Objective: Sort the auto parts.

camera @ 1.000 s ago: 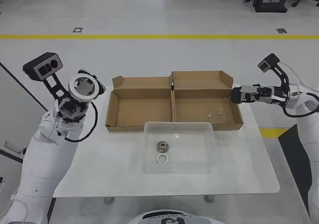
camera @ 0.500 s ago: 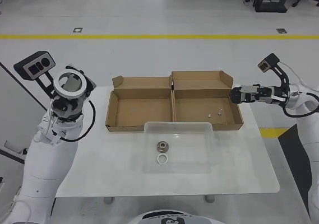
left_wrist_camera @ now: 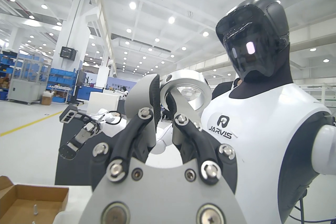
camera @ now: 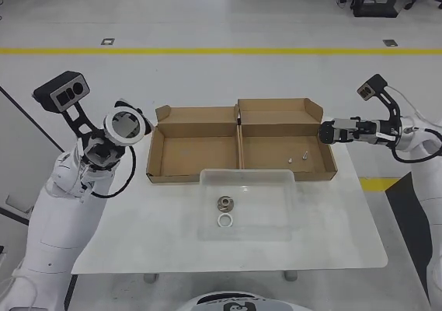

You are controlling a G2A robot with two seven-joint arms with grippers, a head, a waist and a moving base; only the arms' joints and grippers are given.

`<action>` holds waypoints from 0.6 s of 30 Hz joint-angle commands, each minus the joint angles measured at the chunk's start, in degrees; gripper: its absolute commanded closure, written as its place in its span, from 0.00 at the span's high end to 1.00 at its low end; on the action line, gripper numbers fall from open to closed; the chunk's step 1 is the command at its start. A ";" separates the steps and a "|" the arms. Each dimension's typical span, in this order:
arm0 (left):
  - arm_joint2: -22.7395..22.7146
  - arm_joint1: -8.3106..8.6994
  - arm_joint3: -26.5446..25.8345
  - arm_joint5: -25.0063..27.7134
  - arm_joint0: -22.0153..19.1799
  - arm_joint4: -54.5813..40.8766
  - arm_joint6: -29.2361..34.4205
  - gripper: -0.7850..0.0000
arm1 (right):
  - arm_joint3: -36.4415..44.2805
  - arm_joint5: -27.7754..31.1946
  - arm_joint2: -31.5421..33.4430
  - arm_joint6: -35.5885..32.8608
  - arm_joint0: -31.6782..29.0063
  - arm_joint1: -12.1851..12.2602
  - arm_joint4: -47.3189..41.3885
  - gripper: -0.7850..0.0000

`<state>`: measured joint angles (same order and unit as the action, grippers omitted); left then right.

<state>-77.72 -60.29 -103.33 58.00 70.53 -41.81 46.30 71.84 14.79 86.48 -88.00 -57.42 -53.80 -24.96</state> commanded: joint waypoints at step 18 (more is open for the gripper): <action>-2.32 -1.08 -1.28 0.00 0.48 -5.11 0.01 0.00 | 0.00 0.00 0.00 0.00 0.00 0.00 -0.02 1.00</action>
<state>-80.03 -61.37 -104.61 58.00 71.01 -46.92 46.32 71.84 14.79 86.48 -88.00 -57.42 -53.80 -24.96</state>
